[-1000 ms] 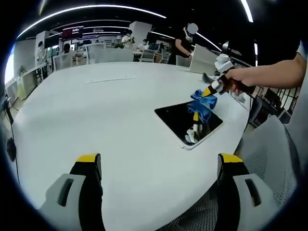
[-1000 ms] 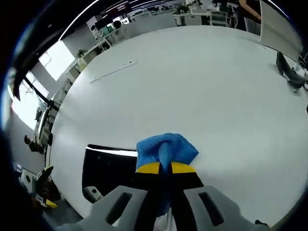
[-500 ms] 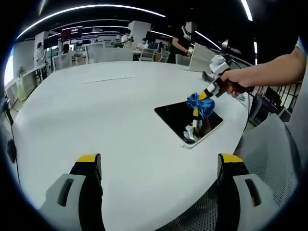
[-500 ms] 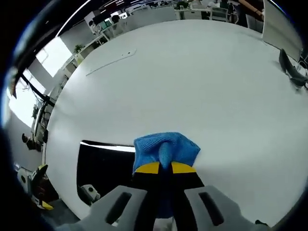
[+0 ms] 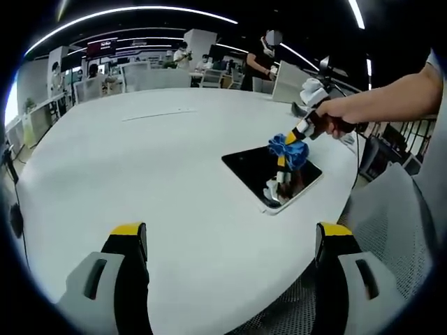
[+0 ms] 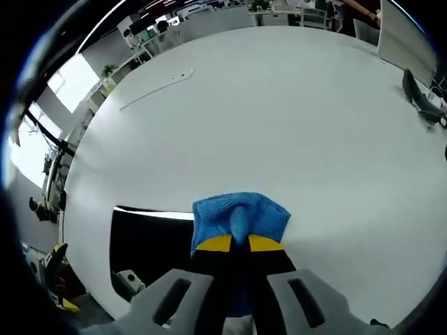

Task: Wipe the mirror surface with the cleaning cloth until all visible marks leave the cleaned area.

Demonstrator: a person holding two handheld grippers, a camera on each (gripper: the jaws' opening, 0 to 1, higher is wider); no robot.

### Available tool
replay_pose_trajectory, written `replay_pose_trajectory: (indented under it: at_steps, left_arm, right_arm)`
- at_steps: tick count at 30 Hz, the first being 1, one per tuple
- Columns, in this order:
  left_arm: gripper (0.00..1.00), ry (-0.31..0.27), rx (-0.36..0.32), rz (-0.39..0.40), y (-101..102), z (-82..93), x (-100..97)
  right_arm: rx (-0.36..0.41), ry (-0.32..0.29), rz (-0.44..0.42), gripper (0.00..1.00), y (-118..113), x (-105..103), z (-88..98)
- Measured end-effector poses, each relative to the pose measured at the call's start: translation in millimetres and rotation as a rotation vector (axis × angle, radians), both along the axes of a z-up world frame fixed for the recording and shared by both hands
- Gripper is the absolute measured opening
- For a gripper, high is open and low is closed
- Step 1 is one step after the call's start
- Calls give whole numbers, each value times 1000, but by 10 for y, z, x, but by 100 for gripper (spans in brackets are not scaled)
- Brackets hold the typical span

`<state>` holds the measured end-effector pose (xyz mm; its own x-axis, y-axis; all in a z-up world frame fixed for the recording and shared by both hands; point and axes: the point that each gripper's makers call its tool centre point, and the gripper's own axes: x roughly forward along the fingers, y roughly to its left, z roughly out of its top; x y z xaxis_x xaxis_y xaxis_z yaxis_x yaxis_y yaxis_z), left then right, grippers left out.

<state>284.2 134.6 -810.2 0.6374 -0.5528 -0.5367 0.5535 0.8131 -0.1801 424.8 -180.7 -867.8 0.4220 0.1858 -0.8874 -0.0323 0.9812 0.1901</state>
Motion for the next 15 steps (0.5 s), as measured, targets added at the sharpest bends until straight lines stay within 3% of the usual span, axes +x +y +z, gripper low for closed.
replay_pose_trajectory:
  at_steps: [15]
  left_arm:
    - [99,7,8,-21,-31,-23,-18]
  right_arm:
    - [4,-3,-14,1,101,20,12]
